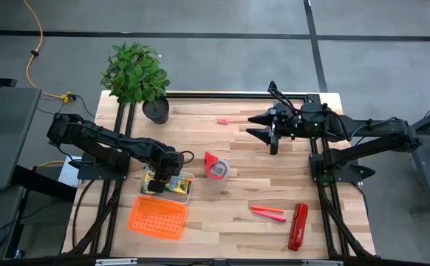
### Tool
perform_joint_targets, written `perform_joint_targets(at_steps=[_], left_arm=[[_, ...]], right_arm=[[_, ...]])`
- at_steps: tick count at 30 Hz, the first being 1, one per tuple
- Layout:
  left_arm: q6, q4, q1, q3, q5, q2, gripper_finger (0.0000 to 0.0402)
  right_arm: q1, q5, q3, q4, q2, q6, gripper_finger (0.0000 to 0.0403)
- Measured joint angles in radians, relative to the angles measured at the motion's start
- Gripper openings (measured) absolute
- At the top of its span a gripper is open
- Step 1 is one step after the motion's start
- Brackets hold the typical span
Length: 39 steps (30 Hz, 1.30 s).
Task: Pack school essentials
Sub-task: Put the blue pencil into the orange supply box
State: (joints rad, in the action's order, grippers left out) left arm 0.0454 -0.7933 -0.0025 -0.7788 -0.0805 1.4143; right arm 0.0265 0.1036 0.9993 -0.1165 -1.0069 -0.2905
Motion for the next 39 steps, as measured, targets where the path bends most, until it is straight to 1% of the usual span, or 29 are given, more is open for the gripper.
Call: perform_joint_targets(at_steps=[4, 9, 13, 17, 21, 25, 28, 39], left_arm=[[-0.016, -0.022, 0.0, -0.001, 0.002, -0.005, 0.0096], [-0.015, -0.082, 0.0, -0.042, 0.0, -0.032, 0.0134], [0.01, -0.062, -0.001, -0.053, -0.013, -0.068, 0.015], [0.064, -0.031, -0.02, -0.053, -0.019, -0.074, 0.0145], [0.07, 0.101, -0.047, -0.053, -0.018, -0.062, 0.0123], [0.034, 0.182, -0.066, -0.053, 0.038, -0.033, 0.0108], [0.014, 0.19, -0.07, -0.053, 0.072, -0.003, 0.0107], [-0.009, 0.243, -0.07, -0.053, 0.074, 0.099, 0.0104]], right_arm=[[0.0, 0.0, 0.0, -0.002, 0.0, 0.0, 0.0208], [0.0, 0.0, 0.0, -0.016, 0.0, 0.0, 0.0208], [0.0, 0.0, 0.0, -0.024, 0.0, -0.001, 0.0208], [0.0, -0.001, 0.0, -0.025, 0.0, -0.003, 0.0208], [0.0, 0.002, 0.0, -0.028, 0.0, -0.007, 0.0208], [0.0, 0.005, 0.0, -0.032, 0.0, -0.016, 0.0208], [0.0, 0.005, 0.0, -0.034, 0.0, -0.016, 0.0208], [0.0, 0.006, 0.0, -0.045, 0.0, -0.018, 0.0208]])
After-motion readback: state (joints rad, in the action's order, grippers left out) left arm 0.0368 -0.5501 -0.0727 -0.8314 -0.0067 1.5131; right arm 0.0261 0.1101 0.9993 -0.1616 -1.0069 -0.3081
